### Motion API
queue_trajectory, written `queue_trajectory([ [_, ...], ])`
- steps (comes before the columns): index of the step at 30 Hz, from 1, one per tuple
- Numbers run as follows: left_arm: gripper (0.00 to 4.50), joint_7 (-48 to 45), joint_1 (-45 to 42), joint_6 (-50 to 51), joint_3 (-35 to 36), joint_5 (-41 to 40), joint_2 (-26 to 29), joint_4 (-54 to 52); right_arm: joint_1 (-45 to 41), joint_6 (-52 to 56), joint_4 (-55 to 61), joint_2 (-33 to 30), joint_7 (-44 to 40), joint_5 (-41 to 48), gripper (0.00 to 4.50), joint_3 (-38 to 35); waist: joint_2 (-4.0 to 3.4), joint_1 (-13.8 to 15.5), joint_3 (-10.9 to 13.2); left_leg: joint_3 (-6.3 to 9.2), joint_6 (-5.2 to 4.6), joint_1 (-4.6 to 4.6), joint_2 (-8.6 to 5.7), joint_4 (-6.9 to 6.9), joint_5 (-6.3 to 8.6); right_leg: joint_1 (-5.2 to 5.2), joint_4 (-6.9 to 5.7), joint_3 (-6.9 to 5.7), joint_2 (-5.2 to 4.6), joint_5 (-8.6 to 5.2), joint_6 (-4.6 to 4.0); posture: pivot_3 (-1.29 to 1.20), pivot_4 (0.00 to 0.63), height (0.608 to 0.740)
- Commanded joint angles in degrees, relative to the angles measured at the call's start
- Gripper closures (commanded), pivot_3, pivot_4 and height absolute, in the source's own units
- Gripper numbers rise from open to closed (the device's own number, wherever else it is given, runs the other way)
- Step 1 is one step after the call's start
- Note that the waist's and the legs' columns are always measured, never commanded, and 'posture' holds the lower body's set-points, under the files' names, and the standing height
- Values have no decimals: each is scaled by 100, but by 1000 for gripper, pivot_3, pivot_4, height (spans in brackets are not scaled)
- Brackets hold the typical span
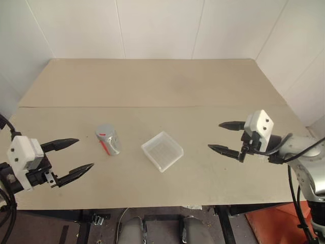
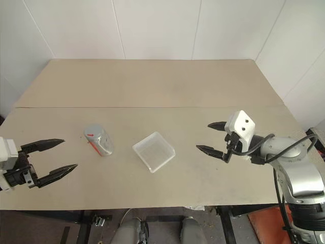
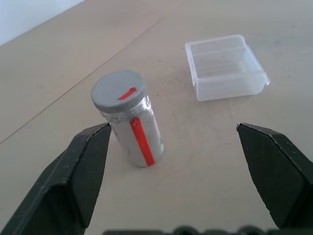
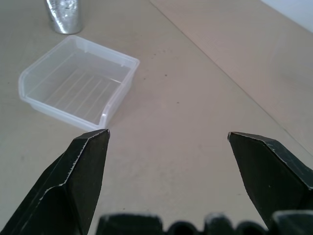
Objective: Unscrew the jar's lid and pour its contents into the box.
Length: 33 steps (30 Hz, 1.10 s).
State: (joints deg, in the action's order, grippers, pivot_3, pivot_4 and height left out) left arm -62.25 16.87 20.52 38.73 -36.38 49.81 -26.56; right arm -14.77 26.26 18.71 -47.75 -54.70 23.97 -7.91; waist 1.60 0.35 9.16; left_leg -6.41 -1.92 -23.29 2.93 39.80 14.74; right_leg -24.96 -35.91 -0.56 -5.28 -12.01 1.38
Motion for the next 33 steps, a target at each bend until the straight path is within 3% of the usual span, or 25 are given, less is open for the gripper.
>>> queue_trajectory([
  [1,20,56,-57,67,120,-193,9,-153,10,69,281,-53,64,173,0,-235,0,7,0,1,0,0,0,0,0,1,0,0,0,0,0,0,150,740],
  [5,20,505,-146,-120,-86,176,-247,-125,140,49,316,-174,68,24,0,-172,0,14,0,1,0,0,-3,0,0,2,1,1,-1,0,0,0,150,740],
  [12,20,733,932,-212,524,104,-933,-890,-685,-20,-85,-114,-268,223,0,65,1,-123,0,6,-1,4,2,-2,1,0,1,5,1,0,-1,0,150,740],
  [16,20,1485,874,-204,166,498,-1332,-1019,-1137,-9,-229,15,-689,458,0,307,0,-94,0,6,-1,8,0,0,0,6,1,5,2,0,-2,0,150,740],
  [20,20,2287,529,-294,-672,958,-1941,-976,-1555,-234,-328,158,-1186,435,0,707,1,-50,0,11,-1,14,-6,3,0,22,3,4,-2,0,-2,0,150,740],
  [26,20,2997,-40,-905,-1510,1723,-2599,-437,-2054,-218,-458,469,-1360,392,0,1065,5,-46,-4,14,-2,14,-5,3,1,24,2,1,0,2,-2,0,150,740],
  [33,20,3292,-619,-1510,-1825,2230,-2654,418,-2134,-372,-507,593,-1431,370,0,1055,6,-40,-4,14,-3,12,-3,3,1,24,2,-4,-2,4,-3,0,150,740],
])
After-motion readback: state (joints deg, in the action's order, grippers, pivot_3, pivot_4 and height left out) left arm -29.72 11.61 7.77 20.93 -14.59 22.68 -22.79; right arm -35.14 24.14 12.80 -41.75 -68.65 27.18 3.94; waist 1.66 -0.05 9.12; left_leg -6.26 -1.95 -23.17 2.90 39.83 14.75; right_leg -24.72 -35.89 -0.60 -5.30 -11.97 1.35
